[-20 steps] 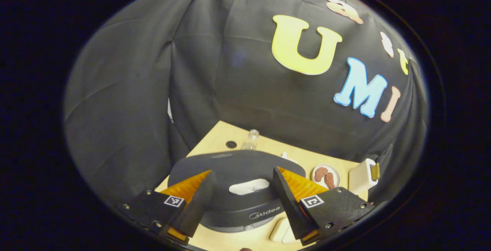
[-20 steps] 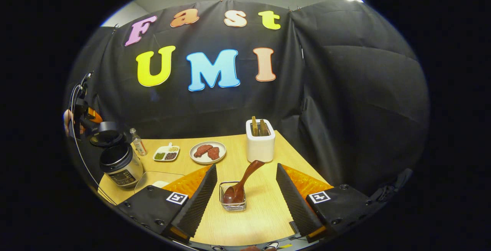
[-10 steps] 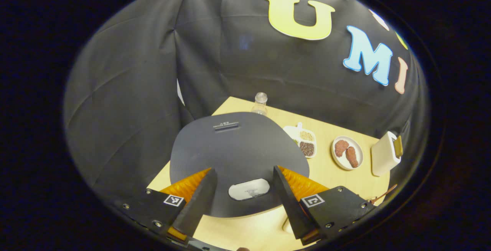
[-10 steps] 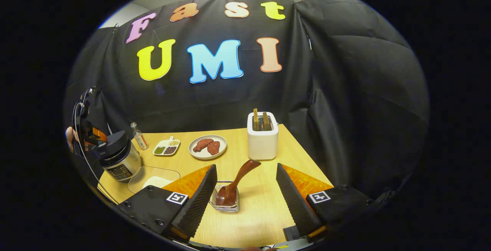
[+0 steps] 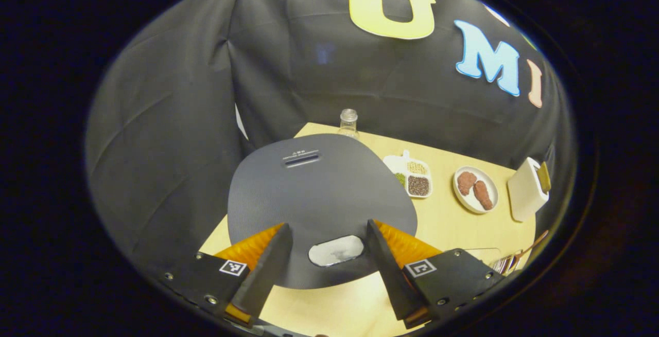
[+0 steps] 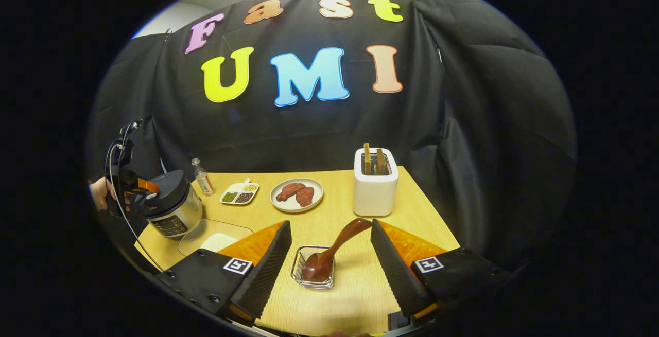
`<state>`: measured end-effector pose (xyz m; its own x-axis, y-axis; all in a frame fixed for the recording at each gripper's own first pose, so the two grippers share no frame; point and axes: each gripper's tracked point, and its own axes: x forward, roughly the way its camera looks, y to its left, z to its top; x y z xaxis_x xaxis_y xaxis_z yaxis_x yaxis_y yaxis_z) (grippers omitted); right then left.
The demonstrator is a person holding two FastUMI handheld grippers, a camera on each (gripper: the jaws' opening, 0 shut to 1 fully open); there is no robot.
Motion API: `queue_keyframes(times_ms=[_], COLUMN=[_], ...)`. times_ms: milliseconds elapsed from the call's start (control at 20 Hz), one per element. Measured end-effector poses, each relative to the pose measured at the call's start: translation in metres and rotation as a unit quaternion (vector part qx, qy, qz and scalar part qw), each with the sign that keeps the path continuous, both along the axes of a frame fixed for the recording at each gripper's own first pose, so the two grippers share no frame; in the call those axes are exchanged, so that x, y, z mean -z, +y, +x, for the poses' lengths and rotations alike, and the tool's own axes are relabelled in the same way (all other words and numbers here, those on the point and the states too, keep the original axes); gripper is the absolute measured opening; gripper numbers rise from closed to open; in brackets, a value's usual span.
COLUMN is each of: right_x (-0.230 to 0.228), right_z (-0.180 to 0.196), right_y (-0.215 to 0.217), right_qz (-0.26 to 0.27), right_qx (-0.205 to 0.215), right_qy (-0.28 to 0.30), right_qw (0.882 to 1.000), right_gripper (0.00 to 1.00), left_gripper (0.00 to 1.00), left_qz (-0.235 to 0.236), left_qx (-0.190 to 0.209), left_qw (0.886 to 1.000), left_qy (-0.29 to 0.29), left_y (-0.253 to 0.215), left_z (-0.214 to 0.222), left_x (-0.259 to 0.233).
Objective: Close the left gripper, press the button to open the rice cooker; take a wooden spoon from the chopstick holder with the right hand, scoop a spoonful of rice and pour it into the rice cooker, then put the wooden spoon back into the chopstick holder.
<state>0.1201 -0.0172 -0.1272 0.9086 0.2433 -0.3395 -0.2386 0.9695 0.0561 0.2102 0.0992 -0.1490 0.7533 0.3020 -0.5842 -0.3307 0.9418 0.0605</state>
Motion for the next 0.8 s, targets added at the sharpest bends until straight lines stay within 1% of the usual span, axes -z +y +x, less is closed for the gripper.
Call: queue_keyframes(times_ms=[50, 100, 150, 200, 250, 400, 450, 500, 550, 600, 650, 800], right_x=[-0.001, -0.003, -0.005, -0.008, -0.008, -0.008, -0.007, -0.006, -0.005, -0.004, -0.002, -0.003], right_z=[0.003, 0.007, 0.009, 0.011, 0.012, 0.010, 0.008, 0.005, 0.001, -0.002, -0.005, -0.016], right_y=[0.000, -0.001, -0.003, -0.005, -0.006, -0.012, -0.012, -0.013, -0.014, -0.016, -0.015, -0.014], right_qz=[-0.003, -0.004, -0.003, 0.001, 0.005, 0.013, 0.017, 0.019, 0.019, 0.017, 0.015, 0.008], right_qx=[-0.003, -0.002, 0.000, 0.003, 0.009, 0.030, 0.037, 0.043, 0.049, 0.056, 0.062, 0.084], right_qy=[-0.003, -0.008, -0.012, -0.016, -0.018, -0.020, -0.019, -0.018, -0.016, -0.013, -0.010, -0.005], right_qw=[1.000, 1.000, 1.000, 1.000, 1.000, 0.999, 0.999, 0.999, 0.998, 0.998, 0.998, 0.996], right_gripper=[0.98, 0.98, 0.99, 0.98, 0.98, 0.98, 0.98, 0.98, 0.98, 0.98, 0.98, 0.98], left_gripper=[0.92, 0.96, 0.92, 1.00, 0.95, 0.96, 0.92, 0.96, 0.96, 0.93, 0.95, 0.94], left_qz=[0.002, -0.005, -0.008, -0.003, -0.001, -0.004, -0.004, -0.004, -0.002, 0.004, 0.008, 0.022], left_qx=[0.002, -0.001, -0.001, 0.003, 0.006, 0.014, 0.020, 0.023, 0.025, 0.027, 0.028, 0.042], left_qw=[1.000, 1.000, 1.000, 1.000, 1.000, 1.000, 1.000, 1.000, 1.000, 1.000, 1.000, 0.999], left_qy=[-0.004, 0.002, 0.009, 0.009, 0.015, 0.023, 0.021, 0.020, 0.017, 0.007, 0.002, -0.025], left_y=[0.000, 0.000, -0.002, -0.001, -0.001, -0.001, -0.002, -0.001, -0.001, 0.000, -0.001, -0.004], left_z=[0.001, 0.000, -0.001, 0.001, -0.001, 0.002, 0.003, 0.003, 0.002, 0.004, 0.003, -0.004], left_x=[0.000, 0.003, 0.005, 0.005, 0.006, 0.007, 0.007, 0.006, 0.005, 0.003, 0.003, 0.000])
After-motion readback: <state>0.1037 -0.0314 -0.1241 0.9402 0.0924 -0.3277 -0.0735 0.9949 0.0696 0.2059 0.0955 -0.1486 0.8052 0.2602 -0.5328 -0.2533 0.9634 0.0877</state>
